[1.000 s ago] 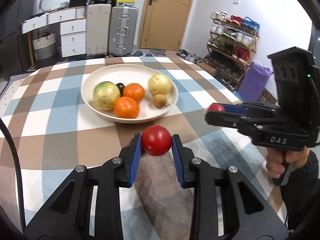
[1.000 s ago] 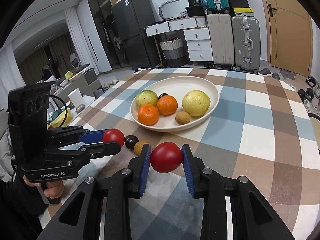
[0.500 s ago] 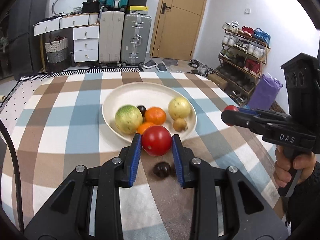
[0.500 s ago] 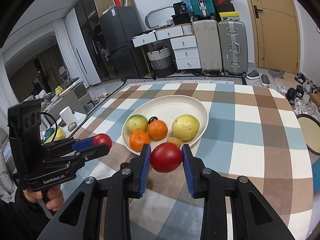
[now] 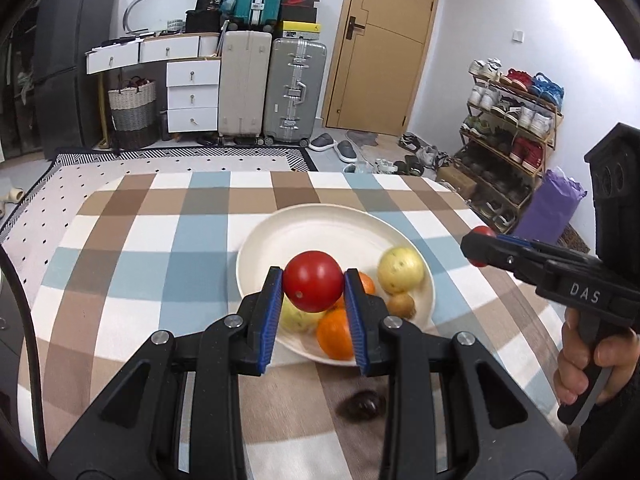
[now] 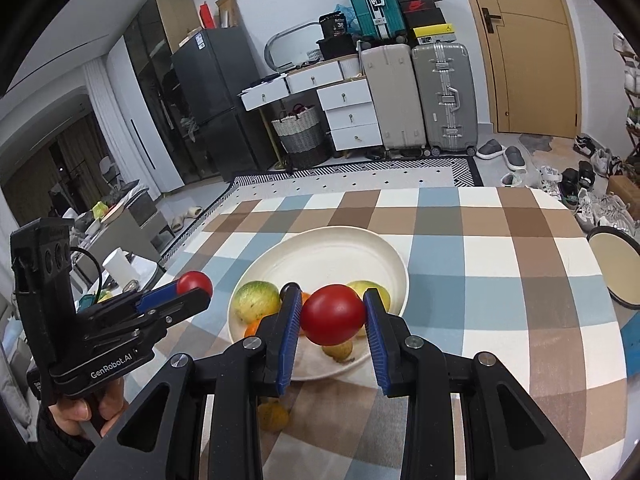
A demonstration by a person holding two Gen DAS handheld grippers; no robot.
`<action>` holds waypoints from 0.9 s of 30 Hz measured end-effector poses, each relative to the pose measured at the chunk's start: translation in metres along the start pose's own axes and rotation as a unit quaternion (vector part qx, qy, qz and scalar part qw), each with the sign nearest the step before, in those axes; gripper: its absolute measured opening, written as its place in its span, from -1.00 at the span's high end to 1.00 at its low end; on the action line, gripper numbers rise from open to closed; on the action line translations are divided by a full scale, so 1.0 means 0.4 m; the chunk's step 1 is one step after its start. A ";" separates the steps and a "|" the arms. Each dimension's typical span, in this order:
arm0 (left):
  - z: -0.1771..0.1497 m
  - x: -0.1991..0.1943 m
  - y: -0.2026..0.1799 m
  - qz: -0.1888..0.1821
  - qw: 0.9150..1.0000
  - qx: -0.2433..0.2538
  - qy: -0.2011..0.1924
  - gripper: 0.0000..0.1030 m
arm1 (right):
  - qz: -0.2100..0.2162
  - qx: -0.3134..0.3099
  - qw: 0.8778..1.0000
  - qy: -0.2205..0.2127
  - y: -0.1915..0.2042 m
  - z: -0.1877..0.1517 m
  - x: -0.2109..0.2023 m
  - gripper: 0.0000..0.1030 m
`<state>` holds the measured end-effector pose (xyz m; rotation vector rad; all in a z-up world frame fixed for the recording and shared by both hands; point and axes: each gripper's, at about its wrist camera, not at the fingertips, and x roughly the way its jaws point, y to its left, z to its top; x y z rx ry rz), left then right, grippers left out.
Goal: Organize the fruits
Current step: 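Carry the tomato in the left tool while the right tool carries its tomato over the plate, then open the left tool onto the plate while the right tool releases its tomato there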
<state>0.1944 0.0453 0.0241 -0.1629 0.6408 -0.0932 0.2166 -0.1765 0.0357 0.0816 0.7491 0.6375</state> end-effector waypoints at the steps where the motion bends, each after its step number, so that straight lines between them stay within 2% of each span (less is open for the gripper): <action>1: 0.007 0.009 0.003 0.002 1.000 -0.001 0.000 0.46 | -0.002 0.000 1.000 0.000 0.001 0.005 0.009 0.37; 15: 0.050 0.135 0.028 0.018 1.000 -0.001 0.015 0.46 | -0.001 0.011 1.000 0.017 -0.007 0.041 0.130 0.37; 27: 0.037 0.207 0.055 0.030 0.999 -0.006 0.033 0.46 | -0.003 0.025 0.999 0.036 -0.009 0.045 0.210 0.37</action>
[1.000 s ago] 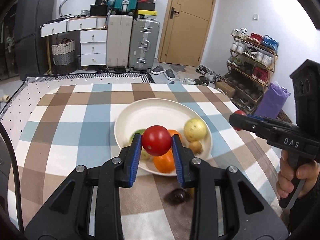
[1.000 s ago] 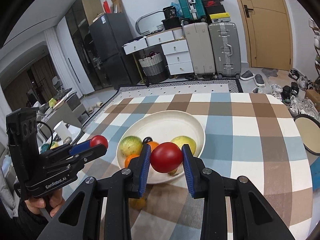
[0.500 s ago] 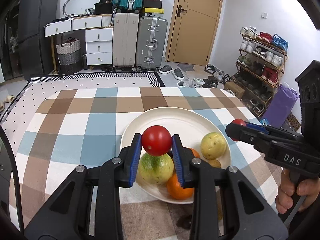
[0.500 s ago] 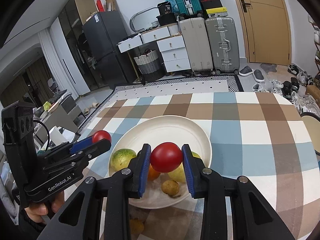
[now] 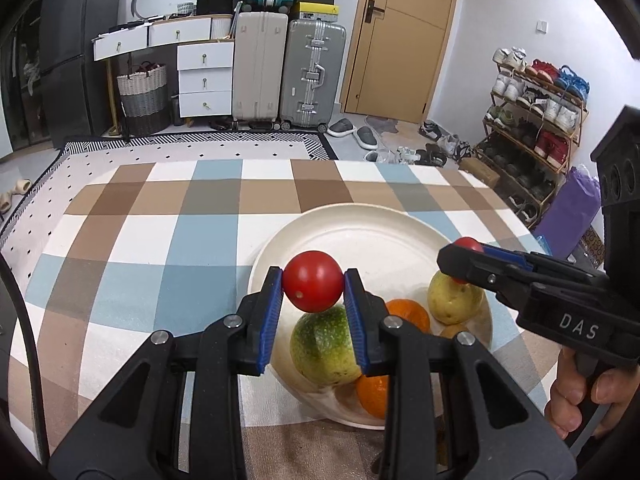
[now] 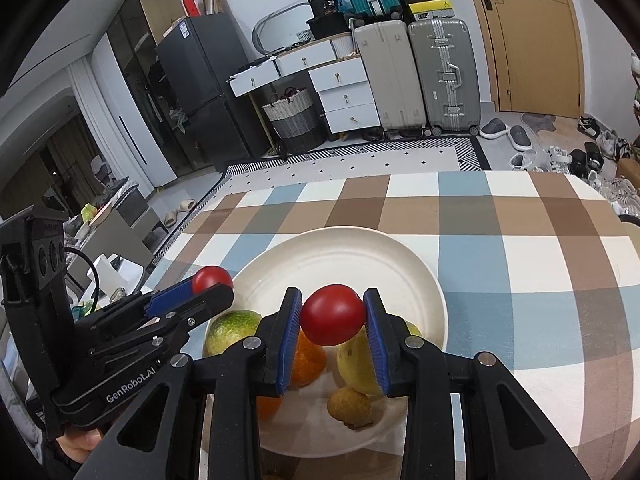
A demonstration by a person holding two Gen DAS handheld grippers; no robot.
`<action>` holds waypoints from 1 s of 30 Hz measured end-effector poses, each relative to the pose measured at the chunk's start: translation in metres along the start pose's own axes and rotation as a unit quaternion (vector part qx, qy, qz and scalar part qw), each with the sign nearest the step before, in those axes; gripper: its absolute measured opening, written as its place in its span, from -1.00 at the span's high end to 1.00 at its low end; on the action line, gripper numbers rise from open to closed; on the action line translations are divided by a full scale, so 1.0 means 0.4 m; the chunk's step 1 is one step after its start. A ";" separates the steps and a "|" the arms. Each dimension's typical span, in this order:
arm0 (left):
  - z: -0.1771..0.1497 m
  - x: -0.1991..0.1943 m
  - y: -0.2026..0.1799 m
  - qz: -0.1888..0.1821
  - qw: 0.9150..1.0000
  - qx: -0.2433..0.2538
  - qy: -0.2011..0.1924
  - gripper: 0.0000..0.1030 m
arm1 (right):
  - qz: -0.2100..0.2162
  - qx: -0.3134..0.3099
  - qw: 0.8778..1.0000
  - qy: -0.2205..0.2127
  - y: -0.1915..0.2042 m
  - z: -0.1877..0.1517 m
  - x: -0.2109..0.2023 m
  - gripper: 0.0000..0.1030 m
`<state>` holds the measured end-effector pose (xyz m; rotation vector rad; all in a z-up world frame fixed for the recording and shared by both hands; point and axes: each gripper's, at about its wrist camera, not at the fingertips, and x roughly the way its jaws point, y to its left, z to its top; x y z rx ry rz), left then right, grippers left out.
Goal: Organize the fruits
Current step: 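Open the left tool onto the plate while the right tool releases its tomato there, then withdraw both tools toward the last plum and brown round fruit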
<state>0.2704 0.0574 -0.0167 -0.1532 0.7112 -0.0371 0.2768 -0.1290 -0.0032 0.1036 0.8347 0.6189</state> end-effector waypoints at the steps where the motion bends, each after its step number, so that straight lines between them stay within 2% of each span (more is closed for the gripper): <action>1: -0.002 0.003 -0.002 0.001 1.000 0.003 0.002 0.46 | -0.002 0.002 1.000 0.000 0.000 -0.001 0.003 0.37; 4: -0.003 0.001 -0.004 0.001 1.000 0.004 0.000 0.45 | 0.003 0.008 1.000 -0.005 -0.005 -0.002 -0.001 0.18; 5: -0.003 -0.003 -0.004 0.000 1.000 0.004 -0.001 0.37 | 0.003 0.009 1.000 -0.013 -0.006 -0.003 -0.012 0.11; 7: -0.005 -0.016 -0.004 -0.003 1.000 0.004 -0.004 0.16 | -0.003 0.007 1.000 -0.023 -0.010 -0.007 -0.032 0.05; 9: -0.012 -0.035 -0.006 -0.002 1.000 0.005 -0.011 -0.30 | -0.007 0.001 1.000 -0.027 -0.014 -0.017 -0.056 -0.01; 10: -0.016 -0.046 -0.007 -0.002 1.000 0.004 -0.013 -0.41 | -0.011 0.000 1.000 -0.027 -0.015 -0.022 -0.063 -0.06; 11: -0.020 -0.057 -0.007 -0.004 1.000 0.002 -0.015 -0.54 | -0.013 -0.003 1.000 -0.026 -0.017 -0.029 -0.072 -0.25; 12: -0.024 -0.068 -0.007 -0.009 1.000 0.000 -0.017 -0.56 | -0.011 -0.006 1.000 -0.024 -0.018 -0.035 -0.080 -0.42; 14: -0.031 -0.090 -0.009 -0.015 1.000 -0.001 -0.018 -0.63 | -0.013 -0.012 0.999 -0.027 -0.020 -0.051 -0.099 -0.52; 16: -0.040 -0.113 -0.014 -0.008 1.000 0.003 -0.020 -0.78 | -0.013 -0.018 0.999 -0.025 -0.020 -0.064 -0.112 -0.69; 17: -0.046 -0.125 -0.017 -0.004 1.000 0.005 -0.023 -0.94 | -0.010 -0.021 0.999 -0.025 -0.020 -0.072 -0.119 -0.81; 20: -0.068 -0.160 -0.025 0.004 0.999 0.012 -0.031 -0.99 | -0.013 -0.030 0.999 -0.027 -0.018 -0.092 -0.137 -0.99; 30: -0.161 -0.204 -0.027 0.019 0.999 0.026 -0.014 -0.99 | -0.017 -0.048 0.999 -0.006 -0.016 -0.158 -0.151 -1.00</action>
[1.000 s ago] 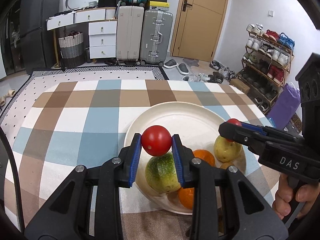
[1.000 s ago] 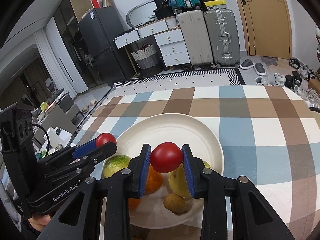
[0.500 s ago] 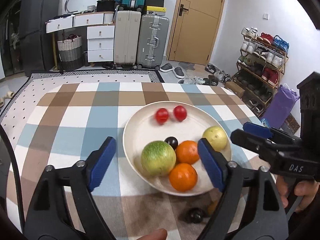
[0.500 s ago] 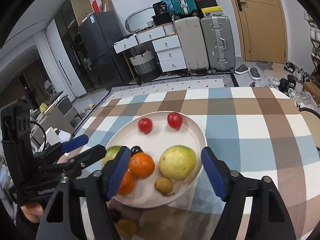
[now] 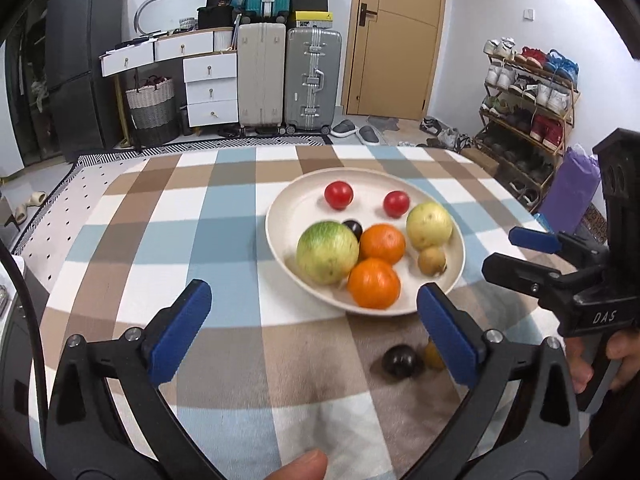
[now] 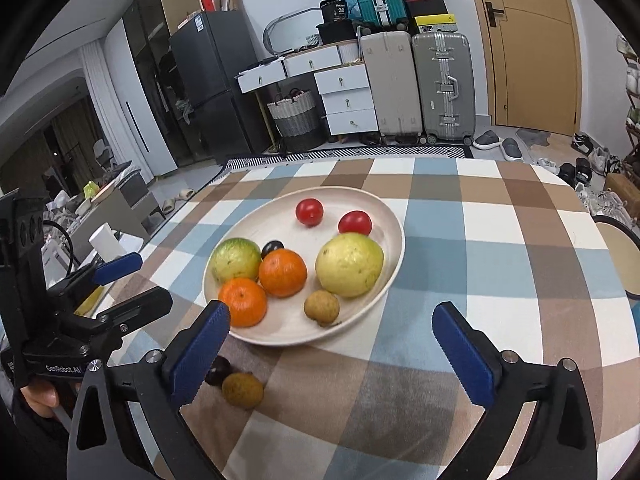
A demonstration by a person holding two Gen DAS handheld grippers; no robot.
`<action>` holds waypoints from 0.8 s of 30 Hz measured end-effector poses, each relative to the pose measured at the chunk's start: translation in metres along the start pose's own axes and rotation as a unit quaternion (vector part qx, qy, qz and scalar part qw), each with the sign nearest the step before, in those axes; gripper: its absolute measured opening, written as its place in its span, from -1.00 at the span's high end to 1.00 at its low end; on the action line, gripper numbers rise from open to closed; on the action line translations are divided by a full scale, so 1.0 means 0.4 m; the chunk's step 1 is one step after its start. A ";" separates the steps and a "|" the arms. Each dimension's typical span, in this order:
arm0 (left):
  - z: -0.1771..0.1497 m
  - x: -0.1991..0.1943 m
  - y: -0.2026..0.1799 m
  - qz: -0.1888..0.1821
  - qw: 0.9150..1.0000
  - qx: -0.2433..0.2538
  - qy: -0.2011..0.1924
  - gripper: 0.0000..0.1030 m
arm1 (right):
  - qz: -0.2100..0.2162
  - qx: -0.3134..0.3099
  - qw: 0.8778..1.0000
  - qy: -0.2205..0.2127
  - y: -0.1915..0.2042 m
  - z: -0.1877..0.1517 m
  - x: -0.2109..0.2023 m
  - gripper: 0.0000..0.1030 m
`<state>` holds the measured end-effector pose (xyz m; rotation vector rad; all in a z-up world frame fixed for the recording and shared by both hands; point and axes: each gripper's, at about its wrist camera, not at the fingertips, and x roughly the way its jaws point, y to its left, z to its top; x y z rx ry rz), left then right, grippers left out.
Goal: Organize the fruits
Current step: 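Withdraw both tools toward the last plum and brown round fruit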
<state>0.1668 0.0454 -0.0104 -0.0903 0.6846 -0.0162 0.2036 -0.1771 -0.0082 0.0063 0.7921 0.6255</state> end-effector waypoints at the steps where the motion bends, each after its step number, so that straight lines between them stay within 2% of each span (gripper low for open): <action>1: -0.008 0.003 0.000 -0.002 1.000 -0.001 0.003 -0.99 | 0.000 -0.005 1.000 0.005 0.002 -0.004 0.000 -1.00; 8: -0.029 0.027 -0.013 -0.012 1.000 0.008 0.022 -0.99 | 0.006 -0.024 1.000 0.009 0.011 -0.034 -0.004 -1.00; 14: -0.024 0.018 -0.021 -0.010 1.000 0.020 0.012 -0.99 | 0.012 -0.032 0.999 0.013 0.015 -0.050 -0.011 -1.00; 17: -0.021 0.011 -0.017 -0.007 1.000 0.021 0.001 -0.99 | 0.027 -0.038 0.998 0.031 0.023 -0.057 0.001 -1.00; 24: -0.020 0.016 0.006 -0.015 1.000 -0.001 0.008 -0.99 | 0.033 -0.084 0.993 0.076 0.080 -0.088 0.035 -1.00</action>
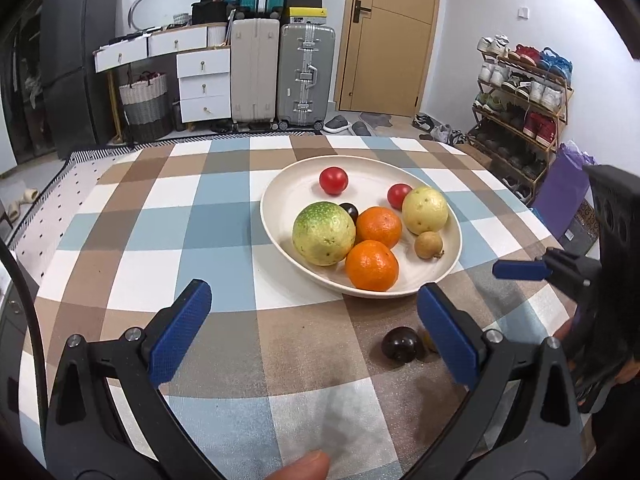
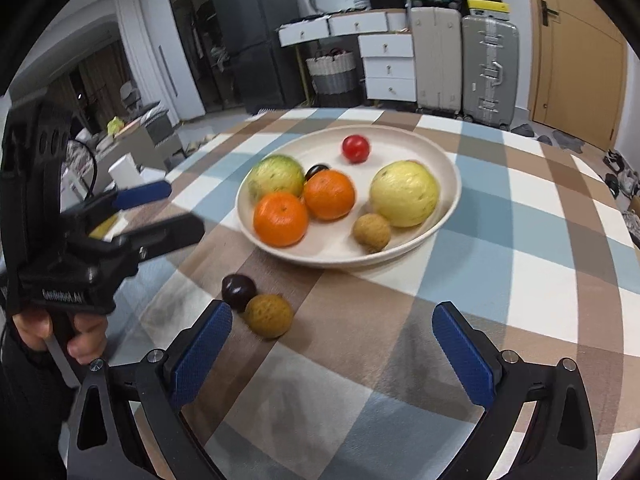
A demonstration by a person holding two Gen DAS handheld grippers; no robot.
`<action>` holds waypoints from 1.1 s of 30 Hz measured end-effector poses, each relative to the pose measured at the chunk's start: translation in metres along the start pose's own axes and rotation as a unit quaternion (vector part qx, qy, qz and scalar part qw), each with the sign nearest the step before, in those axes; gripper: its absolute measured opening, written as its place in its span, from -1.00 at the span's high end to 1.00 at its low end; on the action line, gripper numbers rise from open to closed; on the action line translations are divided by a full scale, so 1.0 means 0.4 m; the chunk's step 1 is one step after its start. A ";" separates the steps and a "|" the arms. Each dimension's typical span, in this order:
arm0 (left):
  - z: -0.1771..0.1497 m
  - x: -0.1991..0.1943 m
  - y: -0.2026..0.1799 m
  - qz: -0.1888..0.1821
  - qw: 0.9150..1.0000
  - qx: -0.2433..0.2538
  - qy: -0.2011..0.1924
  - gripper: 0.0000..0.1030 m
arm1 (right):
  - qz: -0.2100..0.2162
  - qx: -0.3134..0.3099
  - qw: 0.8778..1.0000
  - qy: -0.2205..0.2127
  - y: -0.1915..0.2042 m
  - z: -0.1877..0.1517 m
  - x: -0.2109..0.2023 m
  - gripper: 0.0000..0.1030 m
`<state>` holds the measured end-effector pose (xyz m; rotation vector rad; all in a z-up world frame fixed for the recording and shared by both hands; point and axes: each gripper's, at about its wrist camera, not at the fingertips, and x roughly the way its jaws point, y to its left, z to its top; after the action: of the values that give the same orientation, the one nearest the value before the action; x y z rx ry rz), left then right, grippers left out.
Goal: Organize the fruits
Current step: 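Withdraw both tools toward the last plum and brown round fruit, then grasp the brown round fruit with the right tool while the left tool grasps the dark plum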
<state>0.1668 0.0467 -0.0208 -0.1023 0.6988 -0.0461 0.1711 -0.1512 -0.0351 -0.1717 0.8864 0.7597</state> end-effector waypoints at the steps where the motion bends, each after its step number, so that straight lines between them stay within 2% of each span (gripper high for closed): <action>1: 0.000 0.003 0.002 0.001 1.000 0.001 0.004 -0.99 | -0.003 -0.006 1.000 0.003 0.008 -0.002 0.004 -1.00; 7: 0.001 -0.001 0.018 0.000 1.000 -0.008 0.004 -0.99 | -0.030 -0.043 0.998 0.020 0.045 -0.013 0.027 -0.98; 13: -0.005 0.016 0.031 -0.006 1.000 -0.022 0.018 -0.99 | -0.026 -0.052 0.998 0.034 0.051 -0.014 0.043 -0.73; 15: -0.007 0.020 0.028 -0.005 1.000 -0.020 0.021 -0.99 | -0.022 -0.053 0.998 0.037 0.052 -0.013 0.047 -0.54; 27: -0.019 0.045 -0.013 -0.018 0.999 0.002 0.041 -0.99 | 0.009 -0.076 0.996 0.035 0.078 -0.004 0.057 0.32; 29: -0.022 0.045 -0.020 -0.018 0.999 0.008 0.040 -0.99 | 0.014 -0.074 0.997 0.031 0.077 -0.003 0.054 0.41; 33: -0.026 0.047 -0.026 -0.026 0.999 0.011 0.044 -0.99 | 0.017 -0.067 0.997 0.017 0.067 -0.001 0.040 0.41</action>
<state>0.1745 0.0343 -0.0395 -0.0987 0.7825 -0.1092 0.1596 -0.1235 -0.0429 -0.2895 0.8734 0.8500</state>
